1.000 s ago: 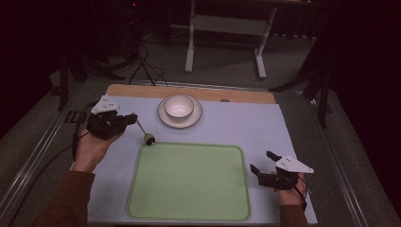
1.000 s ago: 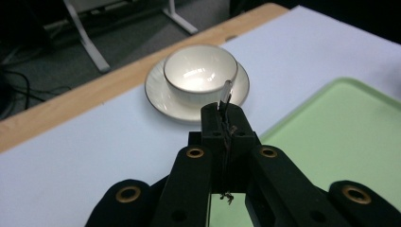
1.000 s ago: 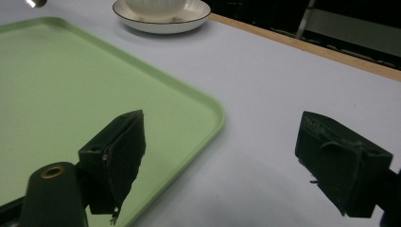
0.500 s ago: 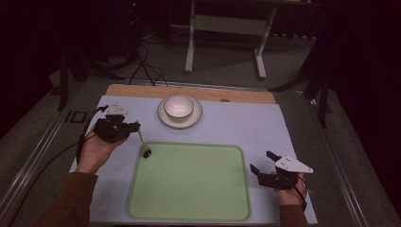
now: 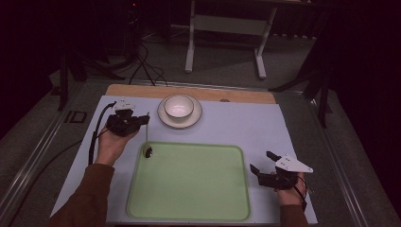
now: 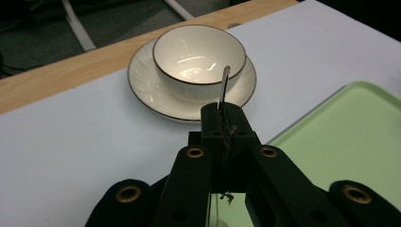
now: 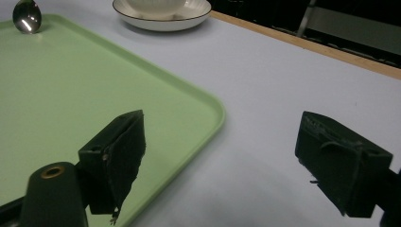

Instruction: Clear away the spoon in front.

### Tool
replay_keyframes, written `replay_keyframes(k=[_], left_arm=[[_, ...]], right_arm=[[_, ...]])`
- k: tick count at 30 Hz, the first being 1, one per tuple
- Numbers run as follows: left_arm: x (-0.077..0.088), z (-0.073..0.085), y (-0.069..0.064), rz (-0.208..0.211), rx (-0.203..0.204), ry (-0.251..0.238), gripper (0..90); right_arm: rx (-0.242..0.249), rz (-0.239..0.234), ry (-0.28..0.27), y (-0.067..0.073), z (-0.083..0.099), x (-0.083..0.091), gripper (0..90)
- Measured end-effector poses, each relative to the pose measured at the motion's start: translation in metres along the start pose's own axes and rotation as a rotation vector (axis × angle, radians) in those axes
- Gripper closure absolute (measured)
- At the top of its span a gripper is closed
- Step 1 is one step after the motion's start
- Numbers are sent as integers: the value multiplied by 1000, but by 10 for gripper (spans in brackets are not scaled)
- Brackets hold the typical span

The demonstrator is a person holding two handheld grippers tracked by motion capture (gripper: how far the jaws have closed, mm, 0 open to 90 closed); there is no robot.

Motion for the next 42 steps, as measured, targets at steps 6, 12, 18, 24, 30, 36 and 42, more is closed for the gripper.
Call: replay_keyframes(k=[6,12,18,24,30,36,42], left_arm=[[7,0,-12,38,3,0,897],[19,6,-25,91,10,36,897],[30,17,-41,173,27,93,897],[32,27,-53,209,26,41,892],[29,40,-55,202,22,-19,882],[30,49,-56,198,46,-90,874],[30,61,-57,205,81,-125,858]], right_arm=[[0,2,1,0,0,0,165],[2,3,2,0,0,0,165],[2,3,5,0,1,-1,165],[5,8,7,0,1,0,165],[3,9,10,0,1,0,166],[5,9,15,0,2,-1,165],[12,12,22,0,3,-1,165]])
Point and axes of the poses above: each handheld gripper's, and its own axes: x roughly backward along the jaws, z roughly out of its underside, y roughly to its left, the point moved 8 cm from there along -x, roughly forward along the jaws, and after that the axes turned 13 degrees about -x, right-handed, at the moved point
